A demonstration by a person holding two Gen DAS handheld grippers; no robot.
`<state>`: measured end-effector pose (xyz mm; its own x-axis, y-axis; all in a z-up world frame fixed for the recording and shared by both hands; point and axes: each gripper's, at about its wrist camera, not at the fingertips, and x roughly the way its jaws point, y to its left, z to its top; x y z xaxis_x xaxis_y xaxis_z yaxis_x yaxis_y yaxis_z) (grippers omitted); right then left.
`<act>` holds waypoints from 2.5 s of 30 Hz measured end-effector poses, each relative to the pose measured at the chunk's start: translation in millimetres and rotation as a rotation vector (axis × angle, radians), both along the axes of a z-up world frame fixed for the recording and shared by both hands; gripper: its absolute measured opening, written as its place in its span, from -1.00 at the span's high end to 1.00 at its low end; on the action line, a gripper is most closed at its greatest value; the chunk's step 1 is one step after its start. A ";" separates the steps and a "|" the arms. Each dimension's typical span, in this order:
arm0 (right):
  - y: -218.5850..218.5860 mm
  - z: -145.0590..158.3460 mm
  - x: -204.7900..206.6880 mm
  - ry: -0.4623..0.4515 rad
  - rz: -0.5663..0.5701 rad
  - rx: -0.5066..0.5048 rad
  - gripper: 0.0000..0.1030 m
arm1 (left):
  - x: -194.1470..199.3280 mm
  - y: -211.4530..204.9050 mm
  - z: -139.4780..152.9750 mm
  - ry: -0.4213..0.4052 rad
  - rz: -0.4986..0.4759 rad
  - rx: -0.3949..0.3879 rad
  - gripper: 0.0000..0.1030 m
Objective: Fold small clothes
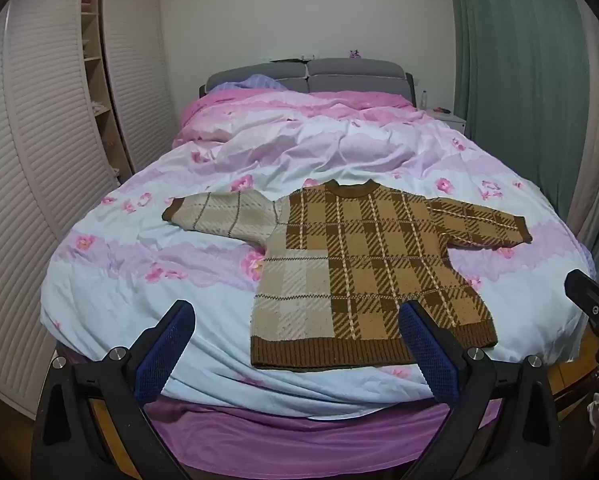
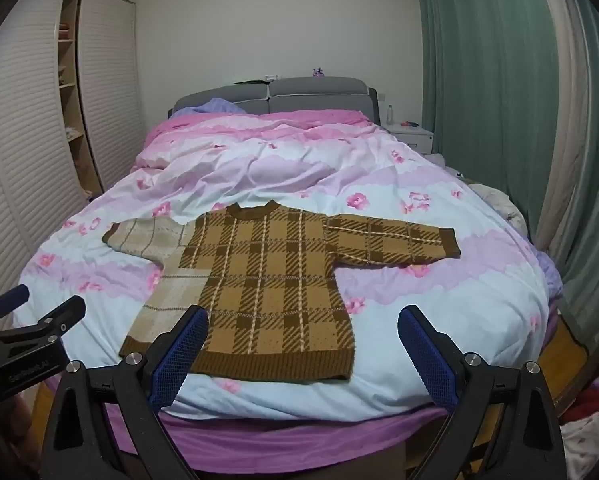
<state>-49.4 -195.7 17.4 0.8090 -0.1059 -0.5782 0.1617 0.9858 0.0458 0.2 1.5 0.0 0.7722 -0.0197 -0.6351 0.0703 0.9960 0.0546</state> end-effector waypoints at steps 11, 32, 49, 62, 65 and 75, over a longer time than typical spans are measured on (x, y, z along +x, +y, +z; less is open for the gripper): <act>-1.0 0.5 -1.1 -0.006 0.000 0.001 -0.87 | -5.1 0.7 -0.8 -0.009 -0.014 0.009 -1.00; -1.4 0.7 -2.5 -0.008 -0.002 0.001 -0.87 | -3.5 3.1 -9.3 -0.005 -0.007 0.014 -1.00; -4.6 -1.9 -2.5 -0.008 -0.001 0.003 -0.87 | -3.1 1.3 -8.8 -0.004 -0.006 0.019 -1.00; -4.4 -1.8 -2.4 -0.007 -0.002 0.004 -0.87 | -4.0 1.8 -9.7 -0.002 -0.005 0.023 -1.00; -3.2 -2.6 -1.3 -0.006 -0.002 0.006 -0.87 | -3.9 1.8 -9.9 -0.001 -0.004 0.022 -1.00; -9.9 -2.1 -1.6 0.001 -0.006 0.009 -0.87 | -5.2 5.7 -18.0 0.014 -0.012 0.030 -1.00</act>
<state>-50.9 -205.7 15.2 0.8075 -0.1052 -0.5803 0.1677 0.9843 0.0549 -5.0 7.2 -18.1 0.7629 -0.0097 -0.6465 0.0829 0.9931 0.0829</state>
